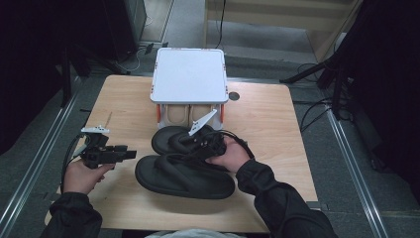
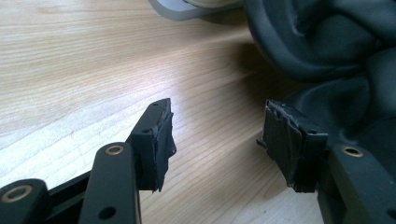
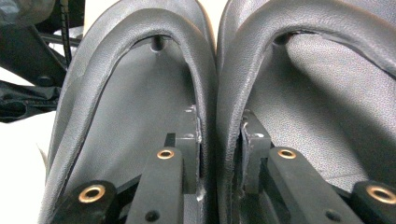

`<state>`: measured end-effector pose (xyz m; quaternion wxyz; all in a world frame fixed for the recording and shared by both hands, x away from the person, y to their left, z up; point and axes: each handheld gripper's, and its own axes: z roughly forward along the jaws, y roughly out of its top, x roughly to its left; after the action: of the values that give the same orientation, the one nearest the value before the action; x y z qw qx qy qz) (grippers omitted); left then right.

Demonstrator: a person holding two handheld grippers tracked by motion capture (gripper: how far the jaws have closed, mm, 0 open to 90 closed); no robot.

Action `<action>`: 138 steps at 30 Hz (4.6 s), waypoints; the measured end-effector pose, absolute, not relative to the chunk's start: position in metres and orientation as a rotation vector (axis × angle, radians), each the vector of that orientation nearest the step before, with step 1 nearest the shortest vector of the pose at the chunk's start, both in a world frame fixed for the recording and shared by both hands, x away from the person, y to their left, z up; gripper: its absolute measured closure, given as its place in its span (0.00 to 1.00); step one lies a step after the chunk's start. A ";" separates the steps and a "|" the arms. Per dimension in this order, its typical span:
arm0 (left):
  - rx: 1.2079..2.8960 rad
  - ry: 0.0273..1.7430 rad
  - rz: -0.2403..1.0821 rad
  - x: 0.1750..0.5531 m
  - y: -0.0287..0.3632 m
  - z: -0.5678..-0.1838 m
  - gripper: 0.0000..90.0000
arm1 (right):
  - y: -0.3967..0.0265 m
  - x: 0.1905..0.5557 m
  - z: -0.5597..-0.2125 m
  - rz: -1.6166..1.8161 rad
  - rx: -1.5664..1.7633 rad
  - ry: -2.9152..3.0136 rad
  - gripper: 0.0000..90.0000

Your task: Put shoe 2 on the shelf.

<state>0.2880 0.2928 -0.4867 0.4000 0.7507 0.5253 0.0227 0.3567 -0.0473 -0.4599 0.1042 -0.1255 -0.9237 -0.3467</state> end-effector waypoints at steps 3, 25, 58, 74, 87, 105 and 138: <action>1.896 1.334 0.059 0.286 0.294 -0.487 0.48 | -0.044 0.358 -0.454 -1.020 -0.357 -2.725 0.83; 1.894 1.340 0.060 0.286 0.295 -0.488 0.48 | -0.032 0.369 -0.385 -1.039 -0.251 -2.715 0.83; 1.902 1.337 0.058 0.287 0.294 -0.490 0.47 | -0.045 0.447 -0.323 -1.091 -0.883 -2.732 0.83; 1.910 1.331 0.046 0.289 0.291 -0.490 0.47 | -0.038 0.499 -0.306 -1.067 -1.391 -2.690 0.83; 1.912 1.329 0.037 0.291 0.292 -0.493 0.48 | -0.003 0.526 -0.309 -1.083 -1.813 -2.550 0.83; 1.933 1.302 0.022 0.299 0.286 -0.494 0.48 | 0.017 0.548 -0.331 -1.146 -2.145 -2.343 0.83; 1.954 1.281 0.015 0.304 0.280 -0.494 0.48 | 0.021 0.549 -0.331 -1.238 -2.103 -2.282 0.56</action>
<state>0.3036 0.2801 -0.4937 0.3917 0.7695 0.5043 0.0059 0.5486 0.0209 -0.3309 -0.0996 -0.6264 -0.6795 -0.3688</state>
